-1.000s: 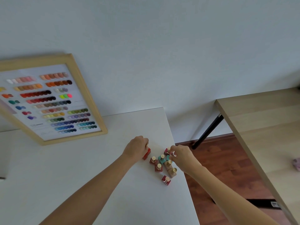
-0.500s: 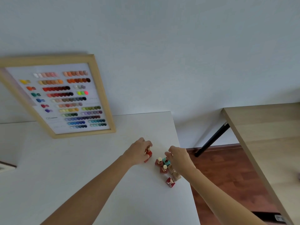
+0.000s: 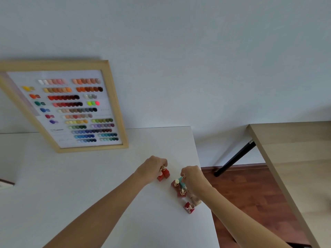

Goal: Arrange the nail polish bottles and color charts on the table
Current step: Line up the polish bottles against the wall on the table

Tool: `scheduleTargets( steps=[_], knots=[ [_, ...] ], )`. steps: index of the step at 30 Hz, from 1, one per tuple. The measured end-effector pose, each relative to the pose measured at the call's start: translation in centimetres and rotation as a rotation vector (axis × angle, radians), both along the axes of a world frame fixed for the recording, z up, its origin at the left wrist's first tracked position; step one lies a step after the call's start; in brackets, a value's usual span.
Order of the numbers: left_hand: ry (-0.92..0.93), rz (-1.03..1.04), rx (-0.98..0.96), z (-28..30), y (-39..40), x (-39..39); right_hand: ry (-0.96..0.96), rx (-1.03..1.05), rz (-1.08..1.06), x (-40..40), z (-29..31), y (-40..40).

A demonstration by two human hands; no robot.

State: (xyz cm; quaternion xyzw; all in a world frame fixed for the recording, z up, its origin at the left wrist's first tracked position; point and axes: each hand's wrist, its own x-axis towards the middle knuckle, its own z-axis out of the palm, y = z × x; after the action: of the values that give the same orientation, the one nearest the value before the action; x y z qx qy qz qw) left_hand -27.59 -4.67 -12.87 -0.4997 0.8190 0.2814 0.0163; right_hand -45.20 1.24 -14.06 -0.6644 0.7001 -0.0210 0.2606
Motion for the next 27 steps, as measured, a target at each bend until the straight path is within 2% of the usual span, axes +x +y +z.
scheduleTargets(
  steps=[8, 13, 23, 27],
  knots=[
    [0.044, 0.146, -0.02, 0.6, -3.6, -0.2, -0.117, -0.136, -0.072, -1.6, 2.2, -4.8],
    [0.087, 0.226, -0.049, 1.1, -7.5, -2.1, -0.122, -0.178, -0.087, -4.2, 2.4, -8.9],
    [0.13, 0.282, -0.073, -0.5, -14.2, -8.1, 0.041, -0.144, 0.117, -8.0, 0.2, -16.9],
    [0.163, 0.3, -0.129, -1.1, -16.0, -9.9, 0.037, -0.151, 0.194, -8.7, -0.7, -19.0]
  ],
)
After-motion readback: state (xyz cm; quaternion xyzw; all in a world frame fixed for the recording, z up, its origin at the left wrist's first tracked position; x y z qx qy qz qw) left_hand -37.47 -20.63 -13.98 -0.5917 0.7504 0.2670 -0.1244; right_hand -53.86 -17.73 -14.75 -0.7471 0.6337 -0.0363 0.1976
